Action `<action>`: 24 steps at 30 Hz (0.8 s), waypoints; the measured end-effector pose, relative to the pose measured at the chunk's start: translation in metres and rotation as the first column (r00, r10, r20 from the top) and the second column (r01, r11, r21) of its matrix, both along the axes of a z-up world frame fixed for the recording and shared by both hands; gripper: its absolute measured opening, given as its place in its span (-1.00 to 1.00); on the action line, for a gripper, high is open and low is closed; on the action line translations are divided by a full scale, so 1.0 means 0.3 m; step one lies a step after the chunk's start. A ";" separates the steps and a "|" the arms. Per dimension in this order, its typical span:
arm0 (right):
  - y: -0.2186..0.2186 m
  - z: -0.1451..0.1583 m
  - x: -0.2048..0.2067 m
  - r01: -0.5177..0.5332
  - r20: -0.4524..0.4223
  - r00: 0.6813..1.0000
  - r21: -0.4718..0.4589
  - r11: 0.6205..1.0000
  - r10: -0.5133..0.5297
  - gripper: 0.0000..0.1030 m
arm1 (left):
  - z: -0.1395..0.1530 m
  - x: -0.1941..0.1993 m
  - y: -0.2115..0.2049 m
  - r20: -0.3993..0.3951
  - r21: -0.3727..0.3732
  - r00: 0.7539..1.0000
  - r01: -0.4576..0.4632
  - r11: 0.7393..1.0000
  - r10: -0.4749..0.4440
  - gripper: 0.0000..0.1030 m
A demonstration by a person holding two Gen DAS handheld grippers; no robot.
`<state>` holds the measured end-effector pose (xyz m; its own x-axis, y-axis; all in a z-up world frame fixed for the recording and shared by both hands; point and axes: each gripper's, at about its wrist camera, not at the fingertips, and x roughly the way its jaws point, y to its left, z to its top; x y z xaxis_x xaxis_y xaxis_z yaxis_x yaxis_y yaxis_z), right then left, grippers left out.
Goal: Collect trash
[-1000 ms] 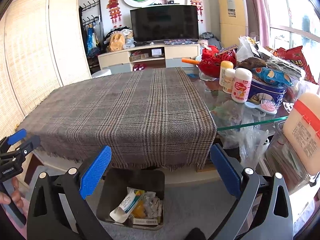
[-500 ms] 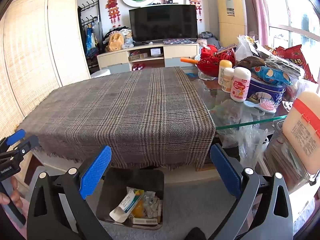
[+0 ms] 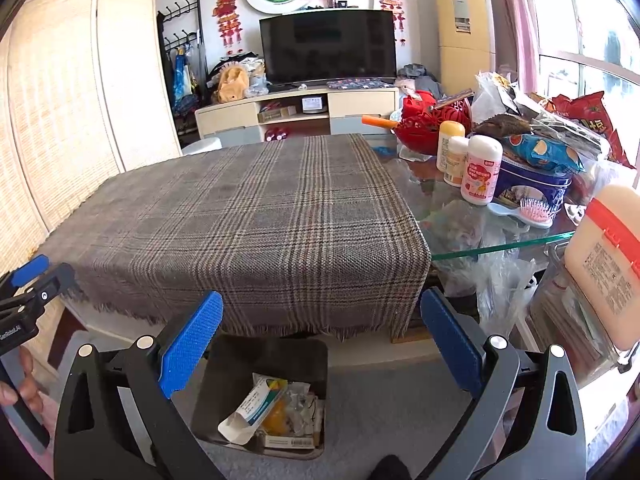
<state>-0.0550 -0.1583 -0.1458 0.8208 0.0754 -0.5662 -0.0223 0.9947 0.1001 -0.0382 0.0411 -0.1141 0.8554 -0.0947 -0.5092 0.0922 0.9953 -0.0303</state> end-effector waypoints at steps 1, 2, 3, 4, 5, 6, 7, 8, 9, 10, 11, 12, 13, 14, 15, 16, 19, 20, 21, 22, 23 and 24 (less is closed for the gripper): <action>0.000 0.000 0.000 -0.001 -0.001 1.000 0.000 1.000 0.001 0.94 | 0.001 -0.001 0.001 -0.001 -0.001 1.000 -0.003 1.000 0.003 0.84; 0.000 0.000 0.000 -0.001 -0.001 1.000 0.000 1.000 0.001 0.94 | 0.001 0.000 0.003 -0.003 -0.003 1.000 -0.006 1.000 0.006 0.84; 0.000 0.000 0.000 -0.001 0.000 1.000 0.000 1.000 0.001 0.94 | 0.001 0.001 0.005 -0.003 -0.004 1.000 -0.008 1.000 0.008 0.84; -0.001 0.000 0.000 -0.001 0.000 1.000 0.001 1.000 0.001 0.94 | 0.001 0.002 0.006 -0.003 -0.006 1.000 -0.010 1.000 0.010 0.84; -0.002 0.000 0.000 -0.001 0.001 1.000 0.002 1.000 0.001 0.94 | 0.003 0.003 0.006 -0.004 -0.007 1.000 -0.010 1.000 0.010 0.84; -0.002 0.000 0.001 -0.001 0.000 1.000 0.000 1.000 0.001 0.94 | 0.004 0.004 0.006 -0.004 -0.007 1.000 -0.011 1.000 0.010 0.84; -0.003 -0.001 0.001 0.000 -0.001 1.000 0.001 1.000 0.000 0.94 | 0.004 0.005 0.006 -0.004 -0.007 1.000 -0.010 1.000 0.010 0.84; -0.004 0.000 0.001 0.002 -0.001 1.000 0.001 1.000 -0.002 0.94 | 0.004 0.006 0.004 -0.004 -0.006 1.000 -0.009 1.000 0.009 0.84; -0.005 0.001 0.001 0.003 -0.002 1.000 0.002 1.000 -0.003 0.94 | 0.004 0.004 0.004 -0.003 -0.006 1.000 -0.012 1.000 0.012 0.84; -0.006 0.002 -0.001 0.005 -0.001 1.000 0.004 1.000 -0.005 0.94 | 0.005 0.004 0.005 -0.002 -0.006 1.000 -0.011 1.000 0.011 0.84; -0.008 0.002 -0.002 0.006 0.000 1.000 0.005 1.000 -0.006 0.94 | 0.004 0.005 0.006 -0.001 -0.006 1.000 -0.010 1.000 0.010 0.84; -0.009 0.003 -0.002 0.006 0.000 1.000 0.005 1.000 -0.006 0.94 | 0.004 0.004 0.006 0.000 -0.005 1.000 -0.010 1.000 0.010 0.84; -0.010 0.002 -0.001 0.007 0.000 1.000 0.005 1.000 -0.007 0.94 | 0.002 0.004 0.006 0.000 -0.004 1.000 -0.010 1.000 0.010 0.84; -0.009 0.002 -0.001 0.006 -0.001 1.000 0.004 1.000 -0.006 0.94 | 0.002 0.005 0.006 -0.001 -0.004 1.000 -0.010 1.000 0.010 0.84; -0.009 0.002 -0.002 0.006 -0.001 1.000 0.004 1.000 -0.006 0.94 | 0.001 0.004 0.007 -0.002 -0.006 1.000 -0.009 1.000 0.009 0.84; -0.010 0.003 -0.002 0.006 0.000 1.000 0.004 1.000 -0.006 0.94 | 0.000 0.004 0.008 -0.003 -0.006 1.000 -0.009 1.000 0.009 0.84; -0.009 0.002 -0.001 0.005 0.000 1.000 0.005 1.000 -0.005 0.94 | 0.000 0.004 0.007 -0.003 -0.005 1.000 -0.009 1.000 0.009 0.84; -0.008 0.002 -0.002 0.006 0.000 1.000 0.004 1.000 -0.006 0.94 | -0.001 0.004 0.007 -0.003 -0.005 1.000 -0.009 1.000 0.009 0.84; -0.009 0.002 -0.002 0.005 0.000 1.000 0.005 1.000 -0.005 0.94 | -0.001 0.004 0.007 -0.004 -0.005 1.000 -0.009 1.000 0.009 0.84; -0.009 0.003 -0.002 0.004 0.000 1.000 0.005 1.000 -0.004 0.94 | -0.001 0.003 0.008 -0.004 -0.005 1.000 -0.009 1.000 0.009 0.84; -0.008 0.003 -0.003 0.005 0.000 1.000 0.004 1.000 -0.005 0.94 | -0.001 0.003 0.008 -0.003 -0.005 1.000 -0.009 1.000 0.009 0.84; -0.009 0.003 -0.003 0.006 0.000 1.000 0.004 1.000 -0.006 0.94 | 0.000 0.003 0.007 -0.003 -0.005 1.000 -0.010 1.000 0.010 0.84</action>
<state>-0.0559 -0.1609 -0.1450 0.8211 0.0730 -0.5662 -0.0166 0.9944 0.1040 -0.0374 0.0432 -0.1142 0.8549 -0.0889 -0.5112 0.0824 0.9960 -0.0354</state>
